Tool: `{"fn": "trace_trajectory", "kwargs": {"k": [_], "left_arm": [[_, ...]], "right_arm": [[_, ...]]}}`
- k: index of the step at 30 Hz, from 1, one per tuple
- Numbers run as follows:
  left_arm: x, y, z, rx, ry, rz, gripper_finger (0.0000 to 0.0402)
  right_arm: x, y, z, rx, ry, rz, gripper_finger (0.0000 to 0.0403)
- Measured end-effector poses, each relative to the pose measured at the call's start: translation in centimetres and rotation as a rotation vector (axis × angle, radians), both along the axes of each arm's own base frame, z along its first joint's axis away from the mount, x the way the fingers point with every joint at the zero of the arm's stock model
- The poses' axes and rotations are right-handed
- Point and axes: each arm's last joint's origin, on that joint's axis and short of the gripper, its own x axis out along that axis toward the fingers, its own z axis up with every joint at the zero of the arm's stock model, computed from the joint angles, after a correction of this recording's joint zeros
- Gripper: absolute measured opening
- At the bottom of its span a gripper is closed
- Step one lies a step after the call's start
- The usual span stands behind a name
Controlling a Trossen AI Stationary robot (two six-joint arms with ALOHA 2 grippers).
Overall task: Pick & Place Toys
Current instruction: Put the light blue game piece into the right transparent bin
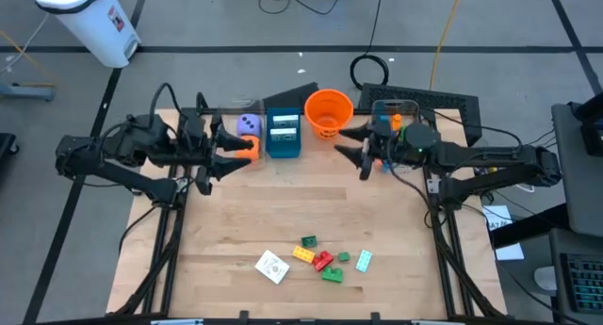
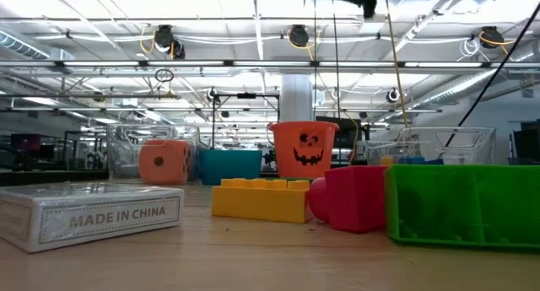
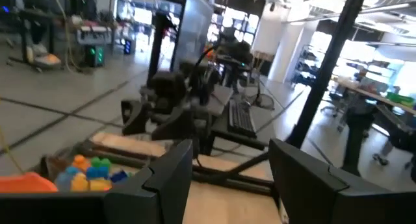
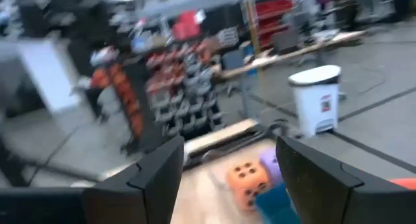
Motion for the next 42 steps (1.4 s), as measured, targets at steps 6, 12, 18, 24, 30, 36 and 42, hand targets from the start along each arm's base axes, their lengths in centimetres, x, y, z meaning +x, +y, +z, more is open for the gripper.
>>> {"fn": "trace_trajectory", "kwargs": {"k": [6, 12, 18, 24, 30, 36, 42], "left_arm": [[0.0, -0.1, -0.5, -0.034, 0.049, -0.046, 0.0212], [0.0, -0.5, -0.9, -0.074, 0.099, -0.107, 0.0212], [0.4, -1.2, -1.2, -0.07, 0.123, -0.143, 0.0212], [1.1, -2.1, -1.7, -0.066, 0.149, -0.188, 0.0212], [2.0, -3.1, -2.3, -0.064, 0.182, -0.224, 0.0212], [2.8, -3.9, -2.7, -0.061, 0.199, -0.248, 0.0212], [2.7, -4.1, -2.6, -0.078, 0.193, -0.259, 0.0212]], "right_arm": [[0.7, 4.3, 3.8, -0.111, 0.202, 0.132, 0.0238], [2.4, 10.3, 4.5, -0.194, 0.441, 0.3, 0.0238], [3.1, 17.2, 0.5, -0.311, 0.739, 0.52, 0.0238], [1.9, 21.5, -3.6, -0.551, 0.976, 0.688, 0.0238], [1.6, 23.1, -6.2, -0.568, 1.046, 0.846, 0.0238], [1.2, 23.0, -9.4, -0.579, 1.058, 0.957, 0.0238], [0.8, 22.5, -12.1, -0.656, 1.047, 1.0, 0.0238]]}}
